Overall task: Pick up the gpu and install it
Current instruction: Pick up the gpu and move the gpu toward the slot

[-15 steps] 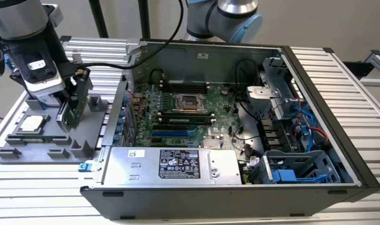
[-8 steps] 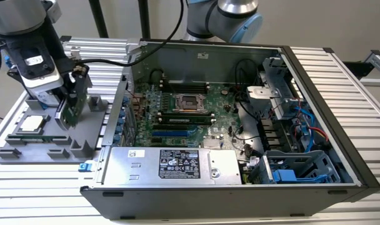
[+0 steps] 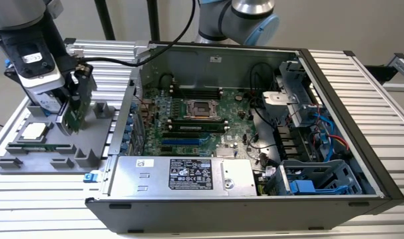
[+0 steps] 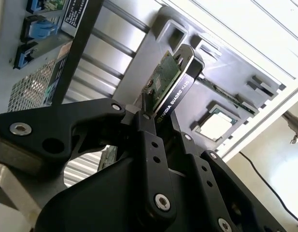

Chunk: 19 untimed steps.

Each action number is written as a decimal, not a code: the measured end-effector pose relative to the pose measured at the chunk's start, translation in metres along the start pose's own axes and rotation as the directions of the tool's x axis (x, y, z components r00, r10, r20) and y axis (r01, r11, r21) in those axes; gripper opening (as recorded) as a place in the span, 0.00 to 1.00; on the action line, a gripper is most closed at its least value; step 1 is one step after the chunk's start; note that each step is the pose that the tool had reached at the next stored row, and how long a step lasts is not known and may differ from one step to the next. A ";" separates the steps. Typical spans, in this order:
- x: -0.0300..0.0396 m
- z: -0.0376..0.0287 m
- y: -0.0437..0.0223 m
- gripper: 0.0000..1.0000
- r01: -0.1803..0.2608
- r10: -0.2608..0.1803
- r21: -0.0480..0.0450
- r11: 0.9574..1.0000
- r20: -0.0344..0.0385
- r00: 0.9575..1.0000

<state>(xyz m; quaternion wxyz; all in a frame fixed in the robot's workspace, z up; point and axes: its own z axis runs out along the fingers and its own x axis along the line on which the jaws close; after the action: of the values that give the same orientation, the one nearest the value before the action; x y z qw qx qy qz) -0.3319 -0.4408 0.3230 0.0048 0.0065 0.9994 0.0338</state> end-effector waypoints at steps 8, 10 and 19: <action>0.0000 -0.0082 0.0006 0.00 0.000 0.000 0.000 1.000 0.000 1.000; 0.0000 -0.0101 0.0007 0.00 0.000 0.000 0.000 1.000 0.000 1.000; -0.0001 -0.0181 0.0013 0.00 0.000 0.000 0.000 1.000 0.000 1.000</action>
<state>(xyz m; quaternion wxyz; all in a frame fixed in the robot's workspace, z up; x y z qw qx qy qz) -0.3320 -0.4408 0.3412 0.0048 0.0066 0.9994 0.0337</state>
